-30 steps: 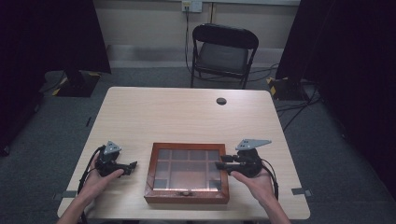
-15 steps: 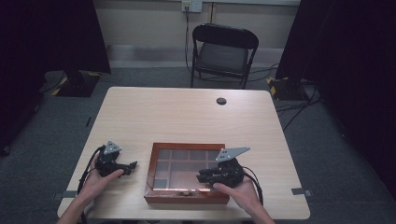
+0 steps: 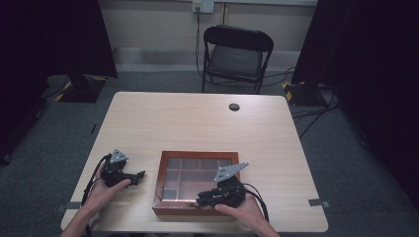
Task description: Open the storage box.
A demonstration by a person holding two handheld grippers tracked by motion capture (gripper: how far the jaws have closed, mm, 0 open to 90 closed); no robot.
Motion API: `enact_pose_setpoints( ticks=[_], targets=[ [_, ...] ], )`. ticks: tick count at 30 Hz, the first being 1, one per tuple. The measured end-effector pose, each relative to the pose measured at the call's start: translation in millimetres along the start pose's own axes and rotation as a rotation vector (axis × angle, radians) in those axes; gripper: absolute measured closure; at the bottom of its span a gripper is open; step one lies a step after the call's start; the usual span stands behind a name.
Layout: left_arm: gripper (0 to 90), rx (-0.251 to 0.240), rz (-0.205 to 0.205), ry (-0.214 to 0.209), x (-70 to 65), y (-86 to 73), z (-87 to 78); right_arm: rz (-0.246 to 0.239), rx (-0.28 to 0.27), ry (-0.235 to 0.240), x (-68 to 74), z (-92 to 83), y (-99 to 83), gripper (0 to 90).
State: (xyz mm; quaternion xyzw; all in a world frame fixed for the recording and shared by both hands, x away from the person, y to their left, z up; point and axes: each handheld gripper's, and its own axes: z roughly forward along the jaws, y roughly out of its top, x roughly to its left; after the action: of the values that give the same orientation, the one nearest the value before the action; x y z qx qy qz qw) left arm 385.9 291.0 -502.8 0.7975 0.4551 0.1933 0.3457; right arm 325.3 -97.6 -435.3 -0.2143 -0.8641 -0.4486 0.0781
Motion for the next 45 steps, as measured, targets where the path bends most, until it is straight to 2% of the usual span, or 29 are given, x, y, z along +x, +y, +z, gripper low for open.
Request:
enact_pose_setpoints(
  ticks=[4,9,12,17,21,26,29,31,32,33,35,36,38,43,45],
  targets=[
    [6.1,0.0,0.0,0.0,0.0,0.0,0.0,-0.02,0.006,0.004,2.7,2.1,-1.5,74.6],
    [6.1,0.0,-0.001,0.0,0.0,0.0,0.0,-0.018,0.007,-0.003,1.9,3.3,-6.0,72.4],
    [6.1,0.0,0.0,0.0,0.0,0.0,0.0,-0.032,0.018,0.004,1.6,4.1,-6.4,74.3],
    [6.1,0.006,0.01,-0.003,0.9,0.3,-0.3,-0.055,0.022,-0.011,3.5,7.0,-6.0,79.1],
    [6.1,0.005,0.011,-0.003,1.0,0.2,-0.2,-0.057,0.006,-0.014,3.6,6.7,-8.7,79.5],
    [5.9,0.002,0.006,-0.004,1.0,0.2,0.0,-0.037,0.004,0.011,0.8,6.9,-8.5,80.5],
    [5.9,0.003,0.006,-0.006,1.2,0.2,-0.1,-0.042,0.007,0.004,1.8,6.9,-7.8,80.9],
    [6.1,0.001,0.007,-0.006,1.3,0.1,-0.2,-0.042,-0.002,0.009,1.9,5.5,-6.5,84.3],
    [6.4,0.0,0.009,-0.008,1.8,0.0,-0.6,-0.034,-0.011,0.005,1.2,4.0,-5.5,90.0],
    [7.0,0.004,0.016,-0.004,2.6,-0.1,-1.5,-0.022,-0.031,0.011,-1.1,0.6,-4.4,90.0],
    [8.5,-0.001,0.008,-0.003,2.3,-0.6,-1.7,-0.023,-0.024,-0.007,-4.1,-3.5,-3.4,90.0],
    [9.0,-0.005,0.005,-0.001,2.3,-0.7,-1.6,-0.029,-0.024,0.01,-4.9,-3.8,-4.2,90.0],
    [9.2,-0.003,0.008,-0.002,2.4,-0.8,-1.8,-0.026,-0.032,0.014,-4.1,-4.2,-5.9,90.0],
    [9.1,-0.003,0.008,-0.003,2.4,-0.7,-1.7,-0.033,-0.029,0.027,-1.9,0.0,-6.1,79.4],
    [9.2,-0.005,0.005,-0.001,2.2,-0.8,-1.7,-0.037,-0.019,0.029,-0.8,3.4,-6.0,79.6]
  ],
)
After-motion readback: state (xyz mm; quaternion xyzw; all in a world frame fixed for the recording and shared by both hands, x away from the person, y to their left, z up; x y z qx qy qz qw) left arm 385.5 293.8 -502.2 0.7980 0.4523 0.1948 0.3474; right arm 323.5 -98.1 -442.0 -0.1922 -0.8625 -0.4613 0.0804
